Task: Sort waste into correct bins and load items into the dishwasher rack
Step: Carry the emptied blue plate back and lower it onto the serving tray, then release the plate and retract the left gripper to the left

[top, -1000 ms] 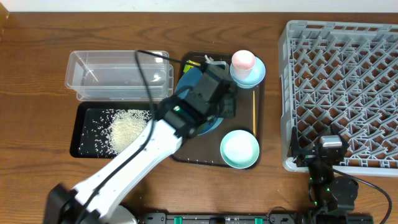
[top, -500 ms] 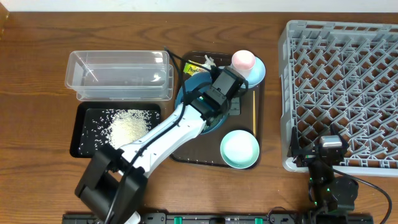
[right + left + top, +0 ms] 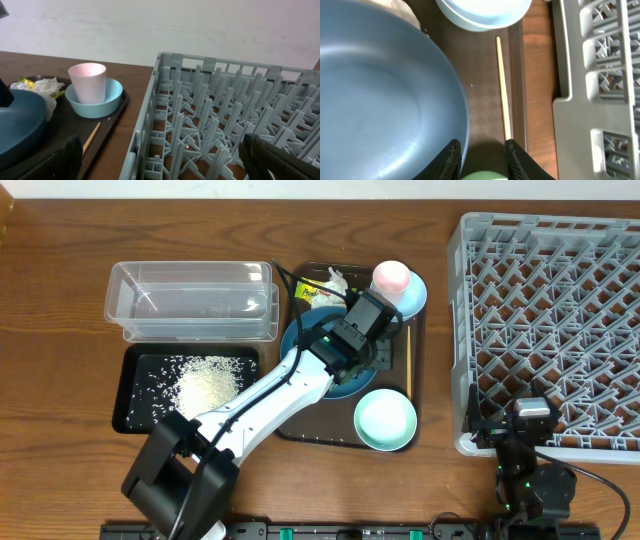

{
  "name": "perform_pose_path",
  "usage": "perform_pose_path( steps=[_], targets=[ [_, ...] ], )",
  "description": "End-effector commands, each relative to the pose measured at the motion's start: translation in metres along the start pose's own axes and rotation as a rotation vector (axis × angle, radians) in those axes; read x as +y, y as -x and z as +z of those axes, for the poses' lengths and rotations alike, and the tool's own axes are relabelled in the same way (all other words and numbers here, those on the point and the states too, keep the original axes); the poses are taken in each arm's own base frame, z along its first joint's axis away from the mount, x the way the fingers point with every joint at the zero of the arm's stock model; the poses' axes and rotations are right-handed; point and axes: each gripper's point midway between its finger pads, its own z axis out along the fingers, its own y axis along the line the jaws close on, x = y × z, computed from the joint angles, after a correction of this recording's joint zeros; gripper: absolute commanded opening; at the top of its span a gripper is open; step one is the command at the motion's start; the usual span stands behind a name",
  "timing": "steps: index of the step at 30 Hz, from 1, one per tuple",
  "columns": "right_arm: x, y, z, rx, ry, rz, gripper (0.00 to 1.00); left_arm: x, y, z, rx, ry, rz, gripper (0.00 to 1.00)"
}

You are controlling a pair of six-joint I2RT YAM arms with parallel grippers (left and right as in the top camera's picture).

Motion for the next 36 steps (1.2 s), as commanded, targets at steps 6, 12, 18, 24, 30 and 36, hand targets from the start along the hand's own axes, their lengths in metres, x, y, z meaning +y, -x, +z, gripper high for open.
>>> perform_pose_path(
  steps=[6,12,18,24,30,36],
  targets=[
    [-0.002,-0.001,0.000,0.002,-0.007,0.013,0.99,-0.016,0.022,-0.068,-0.089,-0.089,0.028,0.38],
    [-0.002,-0.001,0.000,0.002,-0.007,0.013,0.99,0.054,0.052,-0.152,-0.261,0.087,-0.077,0.60],
    [-0.002,-0.001,0.000,0.002,-0.007,0.013,0.99,0.174,0.047,-0.240,-0.389,0.415,-0.304,0.79],
    [-0.002,-0.001,0.000,0.002,-0.007,0.013,0.99,0.253,0.006,-0.296,-0.388,0.673,-0.514,0.84],
    [-0.002,-0.001,0.000,0.002,-0.007,0.013,0.99,0.280,-0.009,-0.310,-0.370,0.745,-0.617,0.89],
    [-0.002,0.000,0.000,-0.003,-0.007,0.012,0.99,0.282,-0.010,-0.308,-0.363,0.750,-0.622,0.90]
  ],
)
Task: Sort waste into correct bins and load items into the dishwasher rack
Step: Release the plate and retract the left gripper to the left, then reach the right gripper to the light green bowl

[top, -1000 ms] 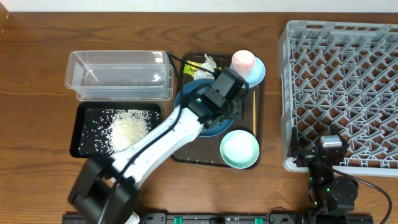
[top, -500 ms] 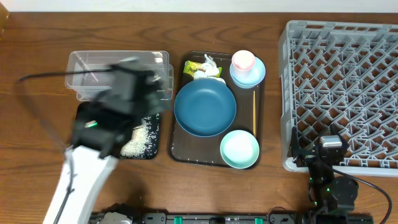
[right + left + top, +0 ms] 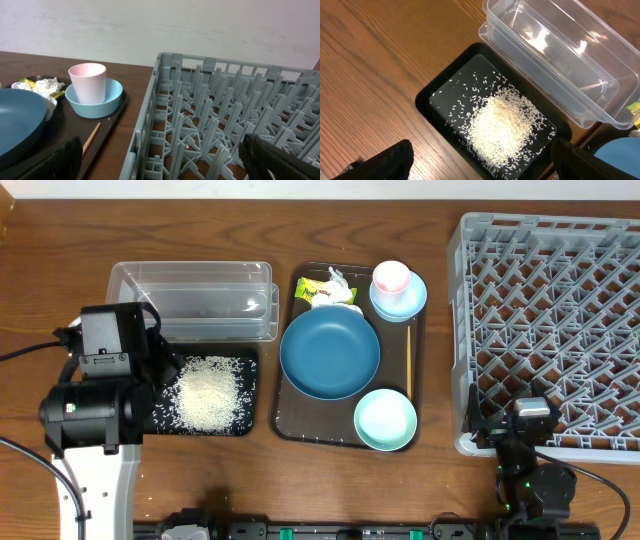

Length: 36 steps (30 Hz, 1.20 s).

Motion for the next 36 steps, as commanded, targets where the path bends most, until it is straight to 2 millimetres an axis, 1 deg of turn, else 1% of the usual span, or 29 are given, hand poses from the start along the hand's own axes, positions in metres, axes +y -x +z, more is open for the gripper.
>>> perform_pose_path(
  steps=[1,3,4,5,7,9,11,13,15,16,18,22,24,26,30,31,33,36],
  targets=[
    [-0.002,0.000,0.000,-0.003,-0.006,0.013,0.99,0.004,0.005,-0.001,-0.014,0.022,-0.002,0.90],
    [0.003,0.008,0.000,-0.034,0.019,0.014,0.99,0.004,0.005,-0.001,-0.014,0.022,-0.002,0.90],
    [0.011,0.015,-0.001,-0.063,0.071,0.039,0.99,0.004,0.005,-0.001,-0.013,0.022,-0.001,0.90],
    [0.023,0.021,-0.003,-0.085,0.143,0.081,0.99,0.004,0.004,-0.001,-0.013,0.023,-0.001,0.90],
    [0.062,0.031,-0.014,-0.091,0.392,0.232,0.99,0.004,0.005,-0.001,-0.013,0.022,-0.001,0.90],
    [0.102,0.039,-0.038,-0.038,0.671,0.393,0.99,0.004,0.005,-0.001,-0.013,0.022,-0.001,0.90],
    [0.114,0.063,-0.055,-0.096,0.795,0.427,0.99,0.004,0.005,-0.001,-0.013,0.023,-0.001,0.90],
    [0.114,0.077,-0.061,-0.139,0.821,0.460,0.99,0.004,0.005,-0.001,-0.013,0.023,-0.001,0.90],
    [0.108,0.091,-0.062,-0.164,0.812,0.556,0.99,0.004,0.005,-0.001,-0.013,0.023,-0.001,0.90],
    [0.104,0.099,-0.062,-0.174,0.803,0.637,0.99,0.004,0.005,-0.001,-0.013,0.023,-0.001,0.90],
    [0.097,0.111,-0.063,-0.210,0.790,0.714,0.99,0.004,0.005,-0.001,-0.013,0.023,-0.001,0.90],
    [0.083,0.144,-0.072,-0.330,0.767,0.786,0.99,0.004,0.005,-0.001,-0.013,0.023,-0.001,0.90],
    [0.078,0.160,-0.073,-0.341,0.740,0.791,0.99,0.004,0.005,-0.001,-0.013,0.023,-0.001,0.91],
    [0.077,0.175,-0.071,-0.322,0.721,0.761,0.99,0.004,0.005,-0.001,-0.013,0.023,-0.001,0.90],
    [0.090,0.214,-0.068,-0.251,0.769,0.605,0.99,0.004,0.005,-0.001,-0.013,0.023,-0.001,0.90],
    [0.096,0.225,-0.064,-0.212,0.801,0.560,0.99,0.004,0.005,-0.001,-0.013,0.023,-0.001,0.90],
    [0.106,0.242,-0.055,-0.128,0.866,0.502,0.99,0.004,0.005,-0.001,-0.013,0.023,-0.001,0.91],
    [0.123,0.259,-0.037,0.010,0.972,0.445,0.99,0.004,0.005,-0.001,-0.012,0.023,-0.001,0.91]
  ],
)
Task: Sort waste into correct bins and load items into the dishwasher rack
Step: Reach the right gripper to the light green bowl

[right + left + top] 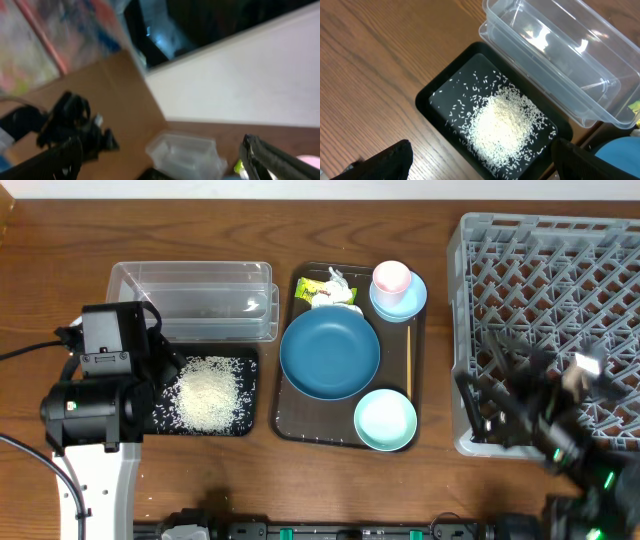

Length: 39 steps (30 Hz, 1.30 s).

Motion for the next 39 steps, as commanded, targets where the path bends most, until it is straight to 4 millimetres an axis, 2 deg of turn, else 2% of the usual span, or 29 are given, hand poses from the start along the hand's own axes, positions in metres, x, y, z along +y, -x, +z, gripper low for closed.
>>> perform_pose_path(
  steps=[1,3,5,8,9,10,11,13,17,22,26,30,35,39],
  targets=[
    [0.013,0.001,0.030,0.189,0.121,-0.074,0.99,0.004,0.005,-0.002,-0.018,0.019,-0.004,0.90],
    [0.007,-0.003,0.051,0.261,0.096,-0.063,0.99,0.004,0.005,-0.002,-0.018,0.019,-0.003,0.91],
    [-0.006,-0.021,0.073,0.351,-0.003,-0.071,0.99,0.004,0.005,-0.002,-0.018,0.019,-0.003,0.91],
    [-0.040,-0.068,0.096,0.527,-0.270,-0.129,0.99,0.003,0.005,-0.001,-0.017,0.020,-0.003,0.91],
    [-0.052,-0.090,0.100,0.606,-0.382,-0.160,0.99,0.003,0.005,-0.001,-0.017,0.020,-0.003,0.91],
    [-0.058,-0.105,0.101,0.658,-0.441,-0.185,0.99,0.003,0.005,-0.001,-0.017,0.020,-0.003,0.91],
    [-0.068,-0.129,0.101,0.753,-0.530,-0.229,0.99,0.003,0.005,-0.001,-0.017,0.020,-0.003,0.91],
    [-0.081,-0.166,0.094,0.889,-0.651,-0.263,0.99,0.003,0.005,-0.001,-0.017,0.020,-0.003,0.91],
    [-0.091,-0.234,0.070,1.184,-0.702,-0.294,0.99,0.003,0.005,-0.001,-0.017,0.020,-0.003,0.91],
    [-0.088,-0.295,0.035,1.494,-0.698,-0.262,0.99,0.003,0.005,-0.001,-0.017,0.020,-0.003,0.91],
    [-0.083,-0.322,0.017,1.627,-0.698,-0.179,0.99,0.003,0.005,-0.001,-0.017,0.020,-0.003,0.91],
    [-0.075,-0.353,0.017,1.695,-0.632,-0.065,0.99,0.003,0.005,-0.001,-0.017,0.020,-0.003,0.91],
    [-0.093,-0.381,0.007,1.782,-0.684,-0.087,0.99,0.003,0.005,-0.001,-0.017,0.020,-0.003,0.91],
    [-0.103,-0.395,-0.003,1.843,-0.717,-0.076,0.99,0.003,0.005,-0.001,-0.017,0.020,-0.003,0.91]
  ],
)
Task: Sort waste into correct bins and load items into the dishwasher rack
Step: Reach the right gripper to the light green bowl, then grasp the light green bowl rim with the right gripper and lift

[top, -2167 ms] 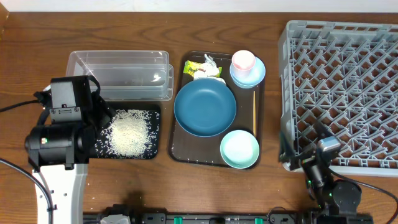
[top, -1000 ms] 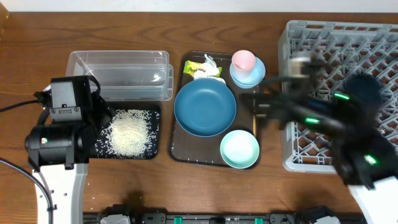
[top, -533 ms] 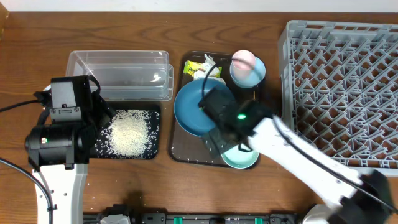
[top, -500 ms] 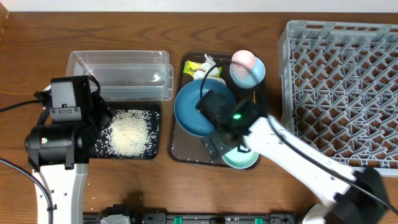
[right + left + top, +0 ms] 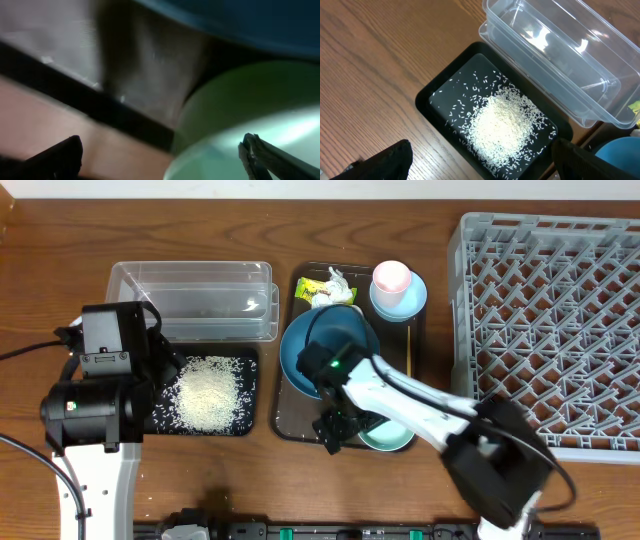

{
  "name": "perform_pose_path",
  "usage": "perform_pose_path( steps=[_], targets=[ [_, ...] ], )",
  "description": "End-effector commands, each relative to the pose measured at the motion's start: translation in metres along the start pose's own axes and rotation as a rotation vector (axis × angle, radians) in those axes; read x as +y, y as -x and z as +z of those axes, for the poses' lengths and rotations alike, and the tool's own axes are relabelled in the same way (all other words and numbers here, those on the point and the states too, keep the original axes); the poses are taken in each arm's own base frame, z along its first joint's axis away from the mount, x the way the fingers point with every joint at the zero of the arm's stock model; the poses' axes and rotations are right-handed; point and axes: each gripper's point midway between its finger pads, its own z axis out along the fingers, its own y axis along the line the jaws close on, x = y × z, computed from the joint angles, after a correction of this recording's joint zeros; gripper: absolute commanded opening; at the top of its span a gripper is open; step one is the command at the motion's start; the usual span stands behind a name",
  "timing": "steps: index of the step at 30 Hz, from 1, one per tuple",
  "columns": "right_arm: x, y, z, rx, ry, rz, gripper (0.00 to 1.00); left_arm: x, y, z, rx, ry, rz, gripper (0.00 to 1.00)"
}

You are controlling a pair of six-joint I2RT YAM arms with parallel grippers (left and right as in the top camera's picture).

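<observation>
A dark serving tray (image 5: 290, 415) holds a big blue plate (image 5: 335, 345), a mint bowl (image 5: 395, 430), a pink cup (image 5: 392, 277) standing in a light blue bowl (image 5: 412, 300), a wooden chopstick (image 5: 408, 352) and a crumpled wrapper (image 5: 325, 287). My right gripper (image 5: 333, 428) is low at the mint bowl's left rim (image 5: 235, 115). It is open (image 5: 160, 165), one finger over the wood and the other over the bowl's inside. My left gripper (image 5: 480, 167) hangs open above the black rice tray (image 5: 440, 95), holding nothing.
A clear plastic bin (image 5: 190, 300) sits behind the black tray of rice (image 5: 205, 390). The grey dishwasher rack (image 5: 545, 330) fills the right side. My right arm stretches from the front right across the serving tray's front edge.
My right arm was a blur over the rack's front edge, its camera pointing up at the room. Now it reaches to the serving tray, open at the mint bowl's rim. The left arm is unchanged.
At first my left arm reached over the serving tray, fingers close together beside the blue plate's rim, while the right arm rested by the rack. Then the left arm was back above the rice tray, open. The right arm then left the rack and now stands at the mint bowl.
</observation>
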Motion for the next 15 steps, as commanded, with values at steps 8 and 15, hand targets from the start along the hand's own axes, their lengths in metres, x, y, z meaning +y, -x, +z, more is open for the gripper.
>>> perform_pose_path(
  steps=[8,15],
  targets=[
    [0.006,-0.001,0.006,0.019,0.003,0.005,0.42,0.004,0.005,-0.001,-0.016,0.021,-0.002,0.91],
    [0.008,-0.001,-0.007,-0.017,0.016,0.017,0.29,0.004,0.005,-0.001,-0.015,0.020,-0.002,0.91]
  ],
)
